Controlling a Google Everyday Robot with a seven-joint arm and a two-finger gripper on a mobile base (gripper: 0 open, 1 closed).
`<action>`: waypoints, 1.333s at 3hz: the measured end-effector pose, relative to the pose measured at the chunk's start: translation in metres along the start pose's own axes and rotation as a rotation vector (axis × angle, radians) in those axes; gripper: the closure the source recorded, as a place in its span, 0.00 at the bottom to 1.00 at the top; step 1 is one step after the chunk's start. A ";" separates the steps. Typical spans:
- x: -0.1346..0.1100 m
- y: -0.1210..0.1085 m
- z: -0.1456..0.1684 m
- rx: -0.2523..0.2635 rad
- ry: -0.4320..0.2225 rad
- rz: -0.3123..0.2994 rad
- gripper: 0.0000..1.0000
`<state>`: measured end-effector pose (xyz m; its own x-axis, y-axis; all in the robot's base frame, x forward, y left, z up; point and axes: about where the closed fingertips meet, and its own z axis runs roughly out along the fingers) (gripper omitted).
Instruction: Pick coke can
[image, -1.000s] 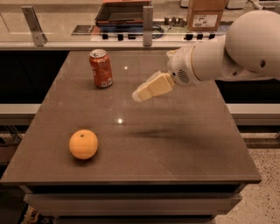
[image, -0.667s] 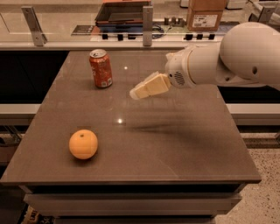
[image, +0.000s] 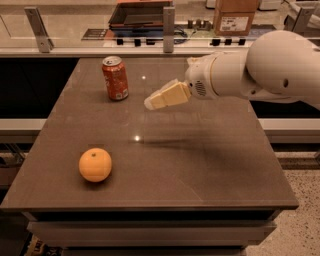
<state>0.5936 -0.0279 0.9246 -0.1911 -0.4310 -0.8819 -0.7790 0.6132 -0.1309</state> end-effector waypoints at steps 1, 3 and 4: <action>-0.010 -0.001 0.011 -0.013 -0.022 -0.034 0.00; -0.021 -0.005 0.056 -0.064 -0.117 -0.049 0.00; -0.019 -0.003 0.076 -0.083 -0.180 -0.029 0.00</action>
Offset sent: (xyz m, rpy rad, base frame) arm 0.0515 0.0451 -0.0037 0.0662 -0.0947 0.1047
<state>0.6448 0.0289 0.9075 -0.0640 -0.3182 -0.9459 -0.8309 0.5420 -0.1261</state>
